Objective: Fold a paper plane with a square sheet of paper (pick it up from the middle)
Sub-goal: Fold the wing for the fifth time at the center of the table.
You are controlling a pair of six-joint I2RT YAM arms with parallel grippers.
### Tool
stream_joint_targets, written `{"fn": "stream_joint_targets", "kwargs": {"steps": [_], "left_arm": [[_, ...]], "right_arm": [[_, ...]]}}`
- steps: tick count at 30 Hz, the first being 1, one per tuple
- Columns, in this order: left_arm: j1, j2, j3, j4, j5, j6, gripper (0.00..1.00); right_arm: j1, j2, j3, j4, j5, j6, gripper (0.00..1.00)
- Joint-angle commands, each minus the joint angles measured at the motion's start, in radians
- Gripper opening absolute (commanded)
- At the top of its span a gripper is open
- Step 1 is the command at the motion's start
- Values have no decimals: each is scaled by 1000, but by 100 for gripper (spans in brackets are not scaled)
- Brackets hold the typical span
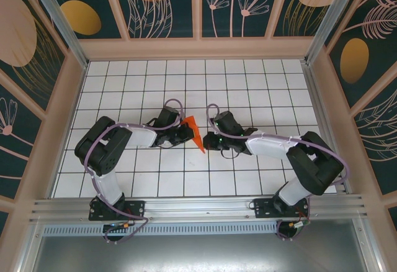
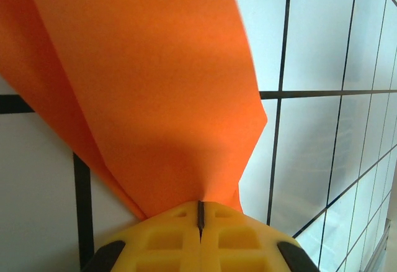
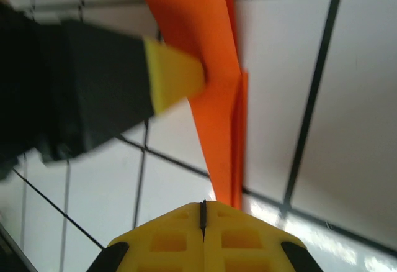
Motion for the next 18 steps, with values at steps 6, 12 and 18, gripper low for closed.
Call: {"fn": "stream_joint_targets", "kwargs": {"steps": [6,12,18], "left_arm": [[11,25,0,-26,-33,15,0],[10,11,-2,-3,-36,11,0],[10,-1,13,28,-22,49,0]], "right_arm": [[-3,149,99,85,1,25,0],[-19,210,113,71,-40,8,0],[-25,241,94,29,-51,-30,0]]}}
